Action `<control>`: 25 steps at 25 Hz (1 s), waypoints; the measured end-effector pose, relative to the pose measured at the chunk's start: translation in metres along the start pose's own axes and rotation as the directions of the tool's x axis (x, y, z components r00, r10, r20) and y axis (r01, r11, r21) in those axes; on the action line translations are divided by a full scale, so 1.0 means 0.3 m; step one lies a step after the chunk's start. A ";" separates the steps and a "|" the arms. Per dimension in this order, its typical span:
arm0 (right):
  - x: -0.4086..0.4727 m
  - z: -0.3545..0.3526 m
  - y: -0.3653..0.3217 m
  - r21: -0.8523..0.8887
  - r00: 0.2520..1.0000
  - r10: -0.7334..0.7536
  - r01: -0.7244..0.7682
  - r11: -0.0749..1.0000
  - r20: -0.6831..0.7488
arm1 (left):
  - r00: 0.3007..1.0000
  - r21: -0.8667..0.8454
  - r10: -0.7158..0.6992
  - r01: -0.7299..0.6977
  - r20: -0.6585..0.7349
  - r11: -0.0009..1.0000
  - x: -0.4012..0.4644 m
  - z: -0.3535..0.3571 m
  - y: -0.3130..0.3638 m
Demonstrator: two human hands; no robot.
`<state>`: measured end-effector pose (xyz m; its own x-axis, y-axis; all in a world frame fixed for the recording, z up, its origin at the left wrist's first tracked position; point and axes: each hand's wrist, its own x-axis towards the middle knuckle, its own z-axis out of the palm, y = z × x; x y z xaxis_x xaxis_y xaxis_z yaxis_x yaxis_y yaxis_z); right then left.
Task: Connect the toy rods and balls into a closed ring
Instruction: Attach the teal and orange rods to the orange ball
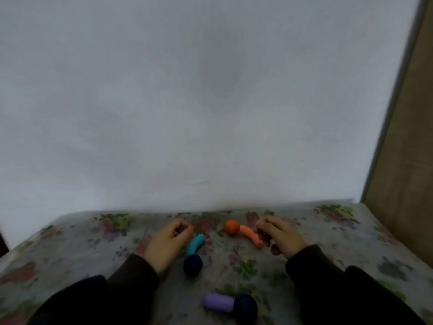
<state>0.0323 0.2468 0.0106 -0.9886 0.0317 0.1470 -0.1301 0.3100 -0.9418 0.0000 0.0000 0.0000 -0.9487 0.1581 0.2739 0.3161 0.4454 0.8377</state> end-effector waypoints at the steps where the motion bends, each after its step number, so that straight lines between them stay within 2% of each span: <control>1: 0.003 0.006 0.011 -0.072 1.000 -0.031 0.031 0.997 -0.003 | 0.999 0.049 0.025 -0.026 0.026 0.998 -0.002 0.007 -0.010; 7: 0.010 0.022 0.061 -0.403 0.981 -0.143 0.078 0.912 -0.132 | 0.991 0.272 0.088 -0.113 0.100 0.956 -0.019 0.026 -0.053; 10: 0.020 0.017 0.092 -0.554 0.974 -0.190 0.090 0.828 -0.126 | 0.989 0.280 0.101 -0.128 0.108 0.951 -0.022 0.027 -0.058; 15: 0.033 0.015 0.122 -0.671 0.981 -0.164 0.052 0.739 -0.104 | 0.984 0.288 0.111 -0.148 0.140 0.946 -0.019 0.037 -0.069; 19: 0.046 0.016 0.139 -0.743 0.982 -0.187 0.097 0.662 -0.038 | 0.982 0.258 0.129 -0.161 0.136 0.953 -0.021 0.046 -0.073; 25: 0.045 0.025 0.140 -0.759 0.976 -0.214 0.107 0.642 -0.044 | 0.984 0.186 0.149 -0.166 0.099 0.968 -0.031 0.061 -0.064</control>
<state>0.0128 0.2530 -0.0292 -0.9335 0.0060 0.3586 -0.1320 0.9240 -0.3589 0.0030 0.0062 -0.0274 -0.8852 0.3094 0.3475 0.4651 0.5694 0.6778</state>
